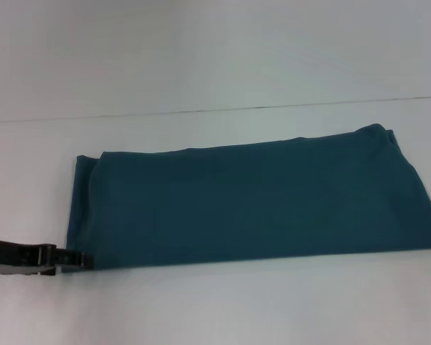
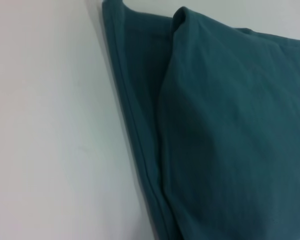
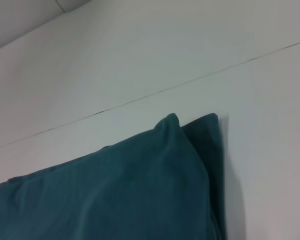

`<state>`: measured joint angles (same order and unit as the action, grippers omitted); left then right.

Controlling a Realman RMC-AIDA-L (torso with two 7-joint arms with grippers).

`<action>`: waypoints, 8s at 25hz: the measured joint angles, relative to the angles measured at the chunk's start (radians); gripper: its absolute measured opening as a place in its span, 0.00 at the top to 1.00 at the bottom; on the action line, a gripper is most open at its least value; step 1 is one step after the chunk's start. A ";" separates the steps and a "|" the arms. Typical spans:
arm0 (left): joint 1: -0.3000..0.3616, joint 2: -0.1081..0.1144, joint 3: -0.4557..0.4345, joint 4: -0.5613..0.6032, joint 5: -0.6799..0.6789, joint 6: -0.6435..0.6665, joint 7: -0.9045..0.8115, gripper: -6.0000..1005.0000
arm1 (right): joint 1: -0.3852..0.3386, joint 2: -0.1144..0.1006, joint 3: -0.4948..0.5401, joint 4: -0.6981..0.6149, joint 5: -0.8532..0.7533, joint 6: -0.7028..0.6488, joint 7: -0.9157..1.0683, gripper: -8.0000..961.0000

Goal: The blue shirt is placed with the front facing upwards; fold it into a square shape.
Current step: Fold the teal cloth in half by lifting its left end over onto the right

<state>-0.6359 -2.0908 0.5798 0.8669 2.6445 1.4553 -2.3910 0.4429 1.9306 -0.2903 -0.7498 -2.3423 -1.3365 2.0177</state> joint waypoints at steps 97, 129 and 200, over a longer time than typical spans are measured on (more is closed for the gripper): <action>-0.085 -0.005 0.126 -0.050 0.041 -0.088 -0.062 0.10 | 0.007 -0.012 0.007 -0.002 0.003 0.005 0.013 0.16; -0.103 -0.009 0.129 -0.057 0.042 -0.136 -0.057 0.14 | 0.017 -0.012 0.007 -0.002 0.003 0.008 0.013 0.16; -0.036 0.010 0.051 0.086 0.027 0.060 -0.129 0.36 | 0.017 -0.007 0.003 -0.002 0.003 0.017 0.014 0.16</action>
<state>-0.6714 -2.0808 0.6306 0.9533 2.6717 1.5151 -2.5197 0.4601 1.9232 -0.2876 -0.7516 -2.3392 -1.3191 2.0320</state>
